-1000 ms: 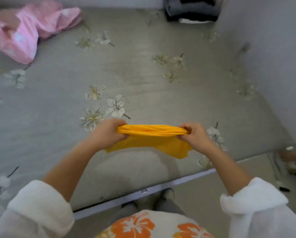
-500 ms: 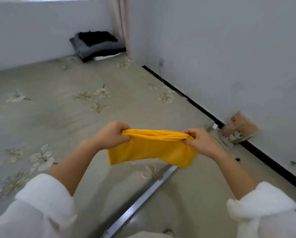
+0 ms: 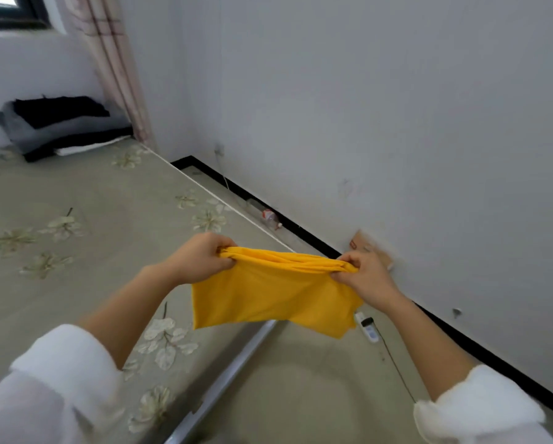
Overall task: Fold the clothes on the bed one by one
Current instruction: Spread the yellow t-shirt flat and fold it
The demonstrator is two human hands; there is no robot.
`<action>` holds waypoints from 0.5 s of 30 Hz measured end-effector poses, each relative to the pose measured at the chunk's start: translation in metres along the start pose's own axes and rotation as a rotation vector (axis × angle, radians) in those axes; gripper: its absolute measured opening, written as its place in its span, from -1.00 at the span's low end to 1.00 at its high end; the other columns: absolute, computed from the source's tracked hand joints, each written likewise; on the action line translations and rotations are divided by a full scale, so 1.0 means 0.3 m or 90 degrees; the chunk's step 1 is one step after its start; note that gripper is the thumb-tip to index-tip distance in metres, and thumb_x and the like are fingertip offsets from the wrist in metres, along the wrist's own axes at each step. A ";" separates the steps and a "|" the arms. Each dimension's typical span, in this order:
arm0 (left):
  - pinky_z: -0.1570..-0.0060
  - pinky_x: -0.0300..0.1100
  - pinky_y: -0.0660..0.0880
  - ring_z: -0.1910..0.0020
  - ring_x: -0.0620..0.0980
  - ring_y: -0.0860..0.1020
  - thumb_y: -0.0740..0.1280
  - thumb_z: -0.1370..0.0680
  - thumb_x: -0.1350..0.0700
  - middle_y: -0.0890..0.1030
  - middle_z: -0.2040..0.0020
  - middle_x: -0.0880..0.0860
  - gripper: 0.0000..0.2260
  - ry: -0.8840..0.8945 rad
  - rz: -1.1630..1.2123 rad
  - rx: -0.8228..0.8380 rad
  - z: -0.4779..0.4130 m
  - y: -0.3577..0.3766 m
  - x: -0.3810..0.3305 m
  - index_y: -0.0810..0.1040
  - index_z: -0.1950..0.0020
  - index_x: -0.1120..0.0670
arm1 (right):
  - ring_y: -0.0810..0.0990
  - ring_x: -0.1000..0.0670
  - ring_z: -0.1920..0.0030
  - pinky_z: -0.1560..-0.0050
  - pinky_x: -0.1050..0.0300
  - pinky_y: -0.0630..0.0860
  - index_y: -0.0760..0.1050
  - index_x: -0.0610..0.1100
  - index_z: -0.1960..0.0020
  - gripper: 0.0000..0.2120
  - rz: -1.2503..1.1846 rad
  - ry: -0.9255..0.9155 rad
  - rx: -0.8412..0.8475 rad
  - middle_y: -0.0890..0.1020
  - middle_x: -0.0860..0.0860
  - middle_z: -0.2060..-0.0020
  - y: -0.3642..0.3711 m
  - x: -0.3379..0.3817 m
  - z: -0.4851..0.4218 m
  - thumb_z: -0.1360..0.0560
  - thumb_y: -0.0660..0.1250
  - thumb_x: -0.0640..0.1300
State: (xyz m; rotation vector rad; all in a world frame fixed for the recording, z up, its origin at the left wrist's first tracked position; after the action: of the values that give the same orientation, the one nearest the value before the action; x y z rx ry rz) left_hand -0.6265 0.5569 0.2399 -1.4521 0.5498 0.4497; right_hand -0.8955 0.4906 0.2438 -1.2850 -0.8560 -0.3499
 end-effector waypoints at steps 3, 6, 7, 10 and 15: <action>0.17 -0.28 0.44 0.11 -0.05 0.56 0.35 -0.51 0.16 0.62 0.07 -0.01 -0.85 0.013 -0.006 -0.004 -0.189 0.012 -0.046 0.62 -0.06 0.03 | 0.52 0.16 0.22 0.29 0.24 0.39 0.59 -0.05 0.16 -0.92 -0.012 0.015 -0.031 0.60 0.09 0.26 -0.089 -0.084 -0.120 -0.43 0.46 -0.20; 0.22 -0.38 0.41 0.14 -0.11 0.55 0.34 -0.51 0.16 0.62 0.07 -0.02 -0.84 0.024 -0.008 -0.002 -0.392 0.022 -0.068 0.61 -0.07 0.02 | 0.54 0.11 0.19 0.26 0.20 0.41 0.59 -0.03 0.14 -0.91 -0.022 0.030 -0.033 0.62 0.07 0.24 -0.162 -0.166 -0.278 -0.43 0.46 -0.19; 0.22 -0.39 0.41 0.15 -0.14 0.54 0.34 -0.52 0.16 0.62 0.07 -0.03 -0.83 0.028 -0.009 0.003 -0.465 0.024 -0.071 0.61 -0.08 0.02 | 0.55 0.08 0.18 0.25 0.18 0.41 0.60 -0.05 0.13 -0.92 -0.024 0.036 -0.031 0.63 0.04 0.23 -0.186 -0.192 -0.338 -0.43 0.46 -0.19; 0.17 -0.26 0.49 0.15 -0.12 0.55 0.36 -0.50 0.14 0.63 0.09 -0.03 -0.86 0.041 -0.009 0.015 -0.686 0.014 -0.079 0.61 -0.05 0.00 | 0.53 0.07 0.23 0.27 0.19 0.40 0.60 -0.07 0.17 -0.91 -0.038 0.046 -0.043 0.61 0.03 0.28 -0.263 -0.262 -0.529 -0.42 0.46 -0.24; 0.16 -0.07 0.51 0.18 -0.06 0.55 0.38 -0.46 0.14 0.62 0.16 0.00 -0.91 0.040 -0.020 0.025 -1.026 -0.017 -0.070 0.60 0.07 0.00 | 0.55 0.12 0.24 0.24 0.25 0.43 0.62 -0.09 0.16 -0.89 -0.052 0.057 -0.038 0.64 0.05 0.27 -0.375 -0.341 -0.840 -0.40 0.44 -0.29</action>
State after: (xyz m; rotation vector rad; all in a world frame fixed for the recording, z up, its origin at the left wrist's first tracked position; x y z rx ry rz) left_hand -0.6643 0.2507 0.2456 -1.4386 0.5823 0.3679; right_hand -0.9468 0.2009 0.2384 -1.2819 -0.8285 -0.4974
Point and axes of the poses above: each hand's wrist, its own z-axis away from the middle knuckle, its own y-axis out of the palm, x = y × z, the point moved 10 cm from there along -z, towards the middle knuckle
